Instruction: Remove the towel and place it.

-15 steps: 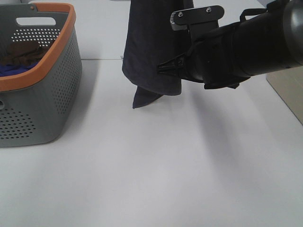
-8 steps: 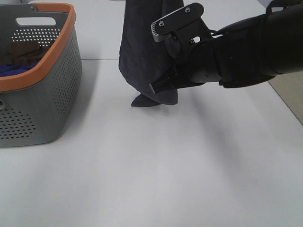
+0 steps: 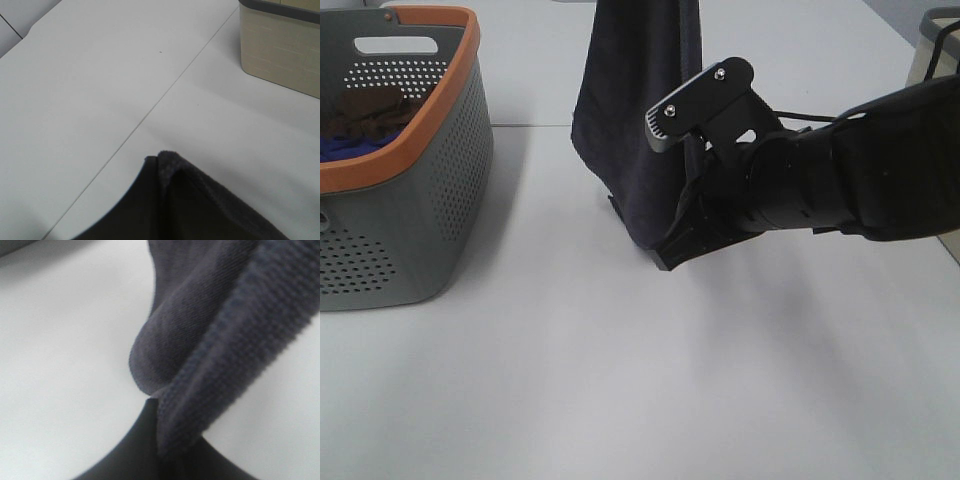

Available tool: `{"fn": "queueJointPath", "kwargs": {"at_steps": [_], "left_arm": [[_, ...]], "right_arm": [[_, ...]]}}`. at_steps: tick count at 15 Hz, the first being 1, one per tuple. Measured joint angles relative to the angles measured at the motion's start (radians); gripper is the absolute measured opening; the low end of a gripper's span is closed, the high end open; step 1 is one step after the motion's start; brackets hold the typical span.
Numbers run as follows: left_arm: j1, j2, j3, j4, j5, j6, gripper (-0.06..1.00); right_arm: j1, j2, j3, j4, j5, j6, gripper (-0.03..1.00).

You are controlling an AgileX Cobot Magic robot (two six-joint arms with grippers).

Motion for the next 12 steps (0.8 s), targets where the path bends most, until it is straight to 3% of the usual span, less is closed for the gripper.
{"fn": "queueJointPath", "kwargs": {"at_steps": [4,5,8,10,12], "left_arm": [[0.000,0.024,0.003,-0.004,0.025,0.000,0.00],[0.000,0.029,0.003,-0.008,0.030,0.000,0.00],[0.000,0.029,0.003,-0.029,0.051,0.000,0.00],[0.000,0.030,0.005,-0.042,0.077,0.000,0.00],[-0.001,0.032,0.009,-0.052,0.107,0.000,0.00]], "right_arm": [[0.000,-0.020,0.063,0.000,0.183,-0.036,0.00],[-0.002,-0.023,0.066,0.000,0.284,-0.037,0.00],[-0.003,-0.023,0.066,-0.026,0.405,0.028,0.00],[-0.006,-0.026,0.065,-0.213,0.478,0.241,0.00],[-0.008,-0.026,0.054,-0.523,0.502,0.592,0.00]]}}
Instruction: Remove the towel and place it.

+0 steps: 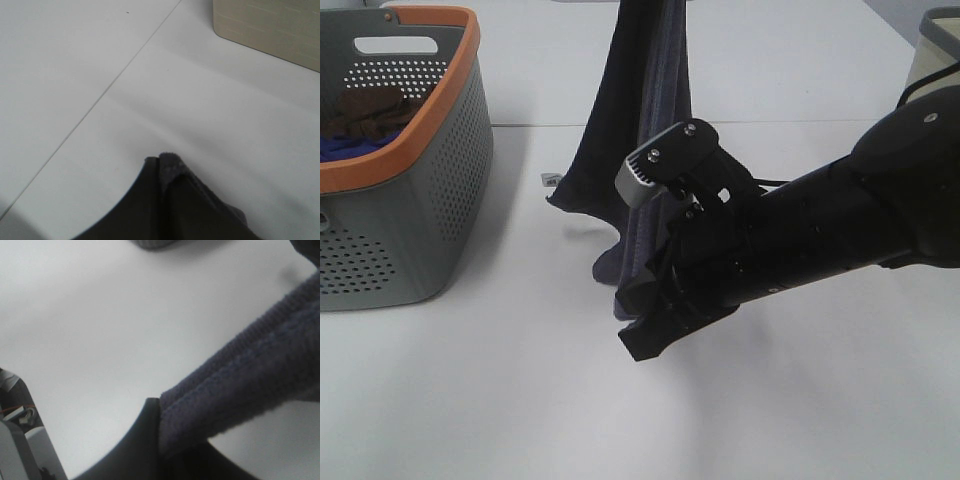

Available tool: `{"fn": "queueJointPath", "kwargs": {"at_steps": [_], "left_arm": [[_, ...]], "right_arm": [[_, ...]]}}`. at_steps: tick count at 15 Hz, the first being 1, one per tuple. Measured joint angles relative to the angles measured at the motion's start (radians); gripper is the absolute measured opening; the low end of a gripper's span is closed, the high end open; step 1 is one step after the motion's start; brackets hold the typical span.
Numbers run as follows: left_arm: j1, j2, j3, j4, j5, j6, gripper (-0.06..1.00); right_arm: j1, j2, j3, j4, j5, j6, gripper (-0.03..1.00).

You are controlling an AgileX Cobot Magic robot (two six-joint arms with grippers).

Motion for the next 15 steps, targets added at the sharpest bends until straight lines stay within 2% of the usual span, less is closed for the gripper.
{"fn": "queueJointPath", "kwargs": {"at_steps": [3,5,6,8,11,12,15], "left_arm": [[-0.003,0.000,0.001,-0.002,0.005,0.000,0.00],[-0.003,0.000,0.001,-0.004,-0.003,0.000,0.00],[-0.003,0.000,0.001,-0.003,-0.017,0.000,0.00],[-0.002,0.000,0.001,-0.012,-0.057,0.000,0.00],[-0.002,0.000,0.000,-0.025,-0.034,-0.052,0.00],[-0.002,0.000,0.000,-0.023,-0.029,-0.065,0.00],[-0.002,0.000,0.000,0.016,-0.023,-0.138,0.00]], "right_arm": [[-0.001,-0.019,-0.048,-0.576,0.065,0.638,0.00],[-0.001,-0.052,-0.097,-0.930,0.195,0.984,0.00],[-0.001,-0.059,-0.113,-0.992,0.229,1.061,0.00],[0.000,-0.080,-0.199,-1.255,0.410,1.335,0.00],[0.001,-0.079,-0.280,-1.417,0.514,1.564,0.00],[0.001,-0.079,-0.291,-1.445,0.534,1.597,0.00],[0.001,-0.079,-0.365,-1.647,0.708,1.796,0.00]]}}
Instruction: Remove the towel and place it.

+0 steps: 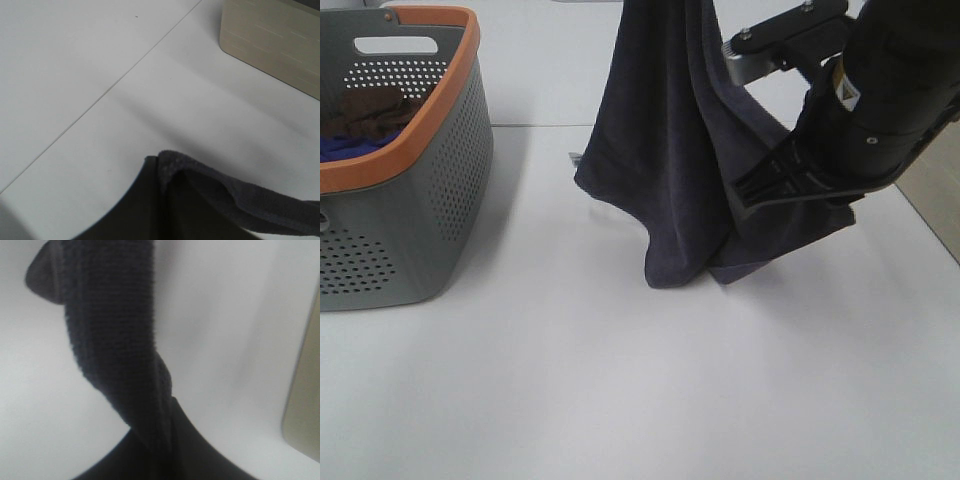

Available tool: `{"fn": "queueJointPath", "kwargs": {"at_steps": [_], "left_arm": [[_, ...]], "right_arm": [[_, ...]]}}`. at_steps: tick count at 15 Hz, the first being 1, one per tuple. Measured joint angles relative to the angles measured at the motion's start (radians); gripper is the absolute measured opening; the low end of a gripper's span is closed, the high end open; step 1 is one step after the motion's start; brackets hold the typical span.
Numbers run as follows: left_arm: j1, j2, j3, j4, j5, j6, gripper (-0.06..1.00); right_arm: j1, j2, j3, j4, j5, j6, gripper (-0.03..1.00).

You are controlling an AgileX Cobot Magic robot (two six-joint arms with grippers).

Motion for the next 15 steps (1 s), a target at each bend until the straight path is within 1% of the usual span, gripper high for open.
{"fn": "queueJointPath", "kwargs": {"at_steps": [1,2,3,4,6,8,10,11,12,15], "left_arm": [[0.000,0.000,0.000,0.014,0.000,-0.030,0.00],[0.001,0.000,0.000,0.024,0.000,-0.058,0.00],[0.003,0.000,0.000,0.030,0.001,-0.078,0.00],[0.003,0.000,0.000,0.034,0.001,-0.091,0.00],[0.003,0.000,0.000,0.035,0.001,-0.102,0.00],[0.005,0.000,0.000,0.038,0.001,-0.102,0.00],[0.011,0.000,0.000,0.045,0.002,-0.111,0.00],[0.022,0.000,0.000,0.052,0.003,-0.121,0.00],[0.035,0.000,0.000,0.058,-0.007,-0.132,0.00],[0.065,0.000,0.000,0.073,-0.114,-0.147,0.00]], "right_arm": [[0.000,0.000,-0.015,-0.048,0.042,0.045,0.00],[0.000,0.000,-0.023,-0.089,0.062,0.083,0.00],[0.000,0.000,-0.025,-0.108,0.066,0.129,0.00],[0.000,0.000,-0.025,-0.122,0.052,0.209,0.00],[0.000,0.000,-0.025,-0.187,-0.014,0.301,0.00],[-0.029,0.000,-0.054,-0.235,-0.053,0.340,0.00],[-0.088,0.000,-0.085,-0.232,-0.094,0.298,0.00],[-0.130,0.000,-0.103,-0.214,-0.130,0.223,0.00],[-0.172,0.000,-0.118,-0.192,-0.169,0.118,0.00],[-0.257,0.000,-0.127,-0.140,-0.324,-0.162,0.00]]}}
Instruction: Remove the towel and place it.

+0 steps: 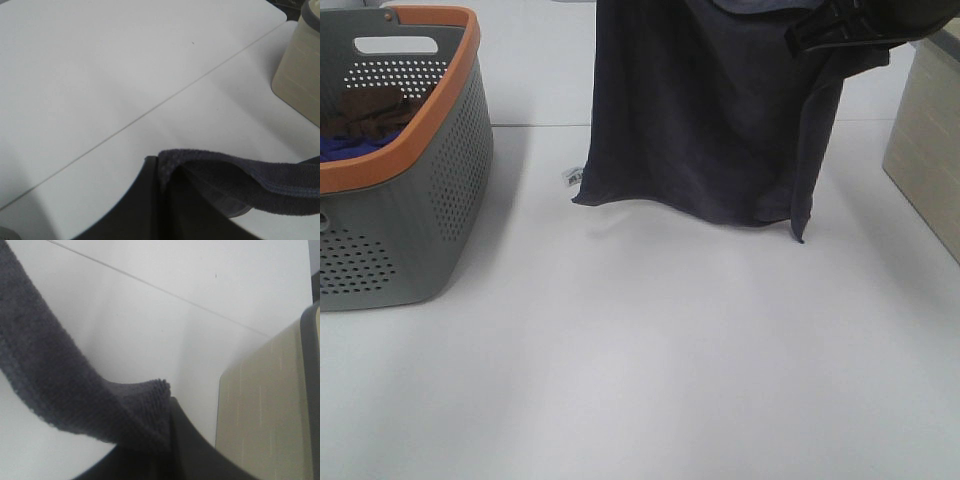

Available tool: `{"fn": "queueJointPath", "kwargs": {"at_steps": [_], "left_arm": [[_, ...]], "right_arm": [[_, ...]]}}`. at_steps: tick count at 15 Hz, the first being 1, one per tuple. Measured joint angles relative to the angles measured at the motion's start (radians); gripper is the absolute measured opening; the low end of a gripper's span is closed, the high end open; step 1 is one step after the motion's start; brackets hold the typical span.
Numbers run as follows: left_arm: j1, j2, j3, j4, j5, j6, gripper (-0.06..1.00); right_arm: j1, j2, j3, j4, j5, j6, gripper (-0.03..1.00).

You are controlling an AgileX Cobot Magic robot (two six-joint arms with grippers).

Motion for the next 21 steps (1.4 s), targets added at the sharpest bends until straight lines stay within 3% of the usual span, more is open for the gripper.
{"fn": "queueJointPath", "kwargs": {"at_steps": [3,4,6,9,11,12,15,18,21], "left_arm": [[0.004,0.000,0.000,-0.024,-0.053,-0.003,0.00],[0.004,0.000,0.000,-0.029,-0.052,-0.004,0.00],[0.004,0.000,0.000,-0.001,-0.063,-0.045,0.00],[0.005,0.004,-0.003,0.144,-0.134,-0.141,0.00],[0.005,0.016,-0.005,0.157,-0.173,-0.152,0.00],[0.005,0.044,-0.005,0.161,-0.216,-0.157,0.00],[0.005,0.082,-0.005,0.191,-0.323,-0.166,0.00],[0.007,0.136,-0.005,0.278,-0.526,-0.183,0.00],[0.033,0.207,-0.005,0.297,-0.708,-0.186,0.00]], "right_arm": [[-0.015,0.000,0.000,0.008,-0.205,-0.273,0.00],[-0.015,0.000,0.000,0.001,-0.237,-0.292,0.00],[-0.015,0.001,0.000,-0.029,-0.255,-0.302,0.00],[-0.015,0.022,-0.002,-0.124,-0.276,-0.296,0.00],[-0.015,0.051,-0.002,-0.186,-0.279,-0.273,0.00],[-0.034,0.101,-0.035,-0.265,-0.297,-0.216,0.00],[-0.108,0.163,-0.121,-0.290,-0.331,-0.162,0.00],[-0.172,0.249,-0.234,-0.292,-0.406,-0.160,0.00],[-0.221,0.368,-0.368,-0.293,-0.508,-0.160,0.00]]}}
